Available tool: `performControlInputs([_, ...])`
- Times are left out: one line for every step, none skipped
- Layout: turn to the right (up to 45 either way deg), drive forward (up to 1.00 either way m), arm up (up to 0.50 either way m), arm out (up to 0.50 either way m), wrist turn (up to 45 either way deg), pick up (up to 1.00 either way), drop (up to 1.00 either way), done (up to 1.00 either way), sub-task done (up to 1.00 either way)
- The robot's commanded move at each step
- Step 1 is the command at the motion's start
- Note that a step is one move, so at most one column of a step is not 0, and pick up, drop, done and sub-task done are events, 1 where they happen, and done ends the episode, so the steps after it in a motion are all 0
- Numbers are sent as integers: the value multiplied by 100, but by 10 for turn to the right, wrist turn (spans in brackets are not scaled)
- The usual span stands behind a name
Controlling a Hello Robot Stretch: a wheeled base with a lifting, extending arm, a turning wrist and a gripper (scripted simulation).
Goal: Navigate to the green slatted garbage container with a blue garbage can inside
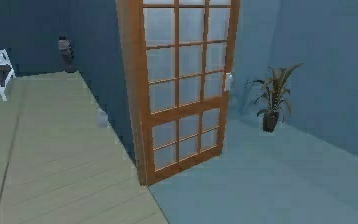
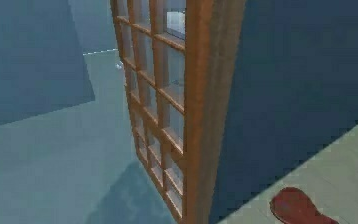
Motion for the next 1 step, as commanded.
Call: performControlInputs([0, 5, 0, 0, 0, 0, 0, 0, 0])
